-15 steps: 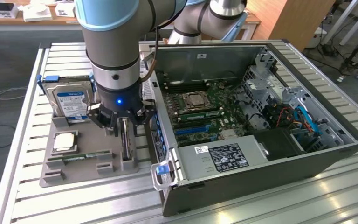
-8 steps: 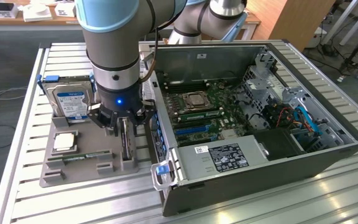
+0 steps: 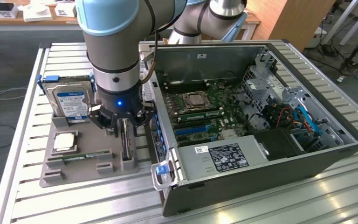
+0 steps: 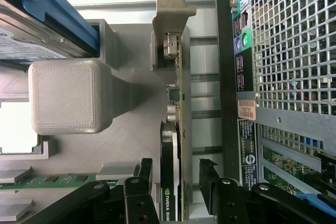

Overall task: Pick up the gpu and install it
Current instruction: 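Pick up the gpu and move the gpu toward the slot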

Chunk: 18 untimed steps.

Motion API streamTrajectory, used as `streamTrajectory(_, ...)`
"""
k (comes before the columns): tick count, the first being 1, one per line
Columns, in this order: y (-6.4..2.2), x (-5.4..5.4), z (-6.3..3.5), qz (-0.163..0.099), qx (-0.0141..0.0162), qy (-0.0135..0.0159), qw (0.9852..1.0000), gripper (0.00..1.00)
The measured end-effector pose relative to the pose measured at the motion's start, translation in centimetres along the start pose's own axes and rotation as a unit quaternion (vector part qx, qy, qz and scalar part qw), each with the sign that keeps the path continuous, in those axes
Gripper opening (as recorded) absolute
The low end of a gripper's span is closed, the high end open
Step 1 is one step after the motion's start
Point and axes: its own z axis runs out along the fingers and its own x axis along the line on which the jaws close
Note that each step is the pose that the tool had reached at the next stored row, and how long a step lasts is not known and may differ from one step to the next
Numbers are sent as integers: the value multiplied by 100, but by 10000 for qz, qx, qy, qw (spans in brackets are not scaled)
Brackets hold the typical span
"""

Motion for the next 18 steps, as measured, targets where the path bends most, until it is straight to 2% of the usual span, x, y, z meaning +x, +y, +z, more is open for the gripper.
streamTrajectory(18,42,12,33,0,1,0,10000,49)
